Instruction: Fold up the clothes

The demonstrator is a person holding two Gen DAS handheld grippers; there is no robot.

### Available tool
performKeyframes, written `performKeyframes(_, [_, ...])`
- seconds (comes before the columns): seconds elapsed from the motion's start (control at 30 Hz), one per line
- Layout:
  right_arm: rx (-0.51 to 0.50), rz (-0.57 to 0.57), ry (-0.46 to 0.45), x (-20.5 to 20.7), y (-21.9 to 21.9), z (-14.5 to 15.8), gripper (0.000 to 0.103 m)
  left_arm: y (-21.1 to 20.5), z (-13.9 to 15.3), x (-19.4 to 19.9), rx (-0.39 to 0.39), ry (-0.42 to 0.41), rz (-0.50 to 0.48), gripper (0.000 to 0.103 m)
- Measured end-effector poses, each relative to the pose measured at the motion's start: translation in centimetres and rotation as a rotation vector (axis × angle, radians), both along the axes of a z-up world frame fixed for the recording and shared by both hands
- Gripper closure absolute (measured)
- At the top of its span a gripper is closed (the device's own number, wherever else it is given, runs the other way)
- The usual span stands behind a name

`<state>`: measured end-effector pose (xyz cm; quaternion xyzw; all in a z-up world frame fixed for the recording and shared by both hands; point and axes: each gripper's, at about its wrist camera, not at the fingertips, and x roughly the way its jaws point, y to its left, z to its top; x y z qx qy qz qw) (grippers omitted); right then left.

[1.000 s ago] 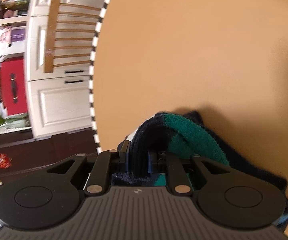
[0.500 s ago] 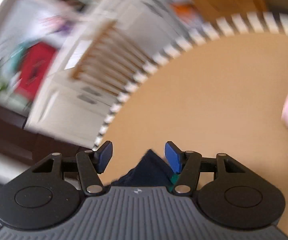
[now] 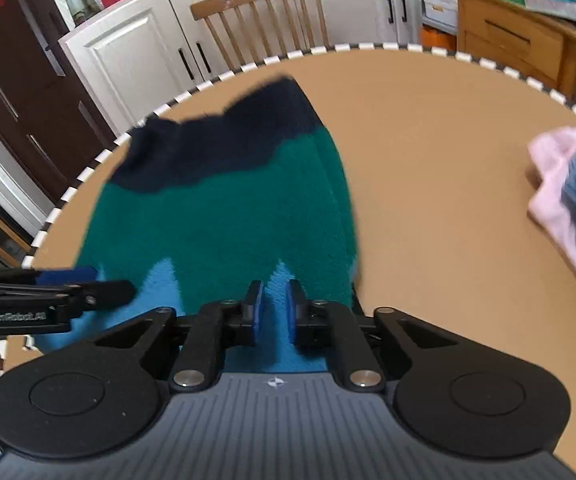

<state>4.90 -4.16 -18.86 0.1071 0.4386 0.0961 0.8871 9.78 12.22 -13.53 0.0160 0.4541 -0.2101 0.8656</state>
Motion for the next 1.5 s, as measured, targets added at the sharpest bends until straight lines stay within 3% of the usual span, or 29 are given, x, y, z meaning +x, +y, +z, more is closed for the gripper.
performKeyframes(0.2, [-0.096,0.043,-0.052,-0.3,1.2,0.2,0.093,-1.1,-0.4,-0.5,0.057,-0.036,-0.029,0.031])
performKeyframes(0.3, [-0.033,0.019,-0.021,-0.2,0.2,1.7,0.090,-0.6,1.0,-0.4,0.028,-0.002,-0.039,0.026])
performKeyframes(0.37, [0.007,-0.003,-0.069,-1.2,-0.4,3.8,0.085,0.0,2.2,-0.7,-0.027,0.007,-0.030,0.021])
performKeyframes(0.43, [0.035,0.052,-0.126,-2.3,0.5,5.3,0.083,-0.2,1.9,-0.3,-0.011,0.048,-0.046,0.019])
performKeyframes(0.5, [0.040,0.118,-0.105,-2.6,2.2,5.2,0.083,-0.7,0.9,0.1,0.034,0.090,-0.053,0.021])
performKeyframes(0.6, [-0.037,0.175,-0.037,-2.6,4.4,3.0,0.083,-1.5,0.4,0.0,0.080,0.080,-0.064,0.018])
performKeyframes(0.7, [-0.018,0.133,0.020,-2.4,4.3,0.6,0.084,-1.9,0.0,0.1,0.093,0.092,-0.087,0.011])
performKeyframes(0.87, [-0.022,0.122,-0.003,-2.5,4.6,0.2,0.084,-2.3,-0.2,0.6,0.109,0.113,-0.121,0.006])
performKeyframes(1.0, [0.007,0.056,-0.025,-3.5,3.8,1.9,0.083,-2.1,1.3,1.7,0.097,0.132,-0.179,0.009])
performKeyframes(1.07, [0.014,0.036,-0.072,-4.8,3.1,3.4,0.078,-1.5,2.9,2.6,0.066,0.115,-0.229,0.009])
performKeyframes(1.1, [0.021,0.017,-0.078,-5.5,2.8,3.8,0.071,-1.0,4.0,3.3,0.046,0.082,-0.262,0.009])
performKeyframes(1.13, [0.045,-0.011,-0.068,-6.2,2.4,4.0,0.063,-0.7,5.0,3.9,0.047,0.034,-0.292,0.009])
performKeyframes(1.23, [0.135,-0.071,-0.031,-7.7,1.1,4.2,0.063,-0.5,6.9,7.1,0.106,-0.126,-0.359,0.007])
performKeyframes(1.3, [0.175,-0.116,0.016,-8.0,0.8,3.6,0.061,-0.9,7.0,10.0,0.127,-0.187,-0.400,0.007])
performKeyframes(1.37, [0.263,-0.178,0.073,-8.1,0.3,2.6,0.057,-1.9,6.5,12.8,0.136,-0.193,-0.452,0.009])
performKeyframes(1.4, [0.309,-0.218,0.110,-8.2,0.2,1.9,0.047,-2.6,5.9,14.2,0.146,-0.181,-0.482,0.010])
performKeyframes(1.43, [0.366,-0.261,0.148,-8.1,0.0,1.1,0.044,-3.4,5.2,15.5,0.165,-0.162,-0.503,0.012])
performKeyframes(1.5, [0.531,-0.364,0.207,-8.0,-0.6,-0.5,0.044,-4.6,3.5,17.5,0.194,-0.107,-0.508,0.013])
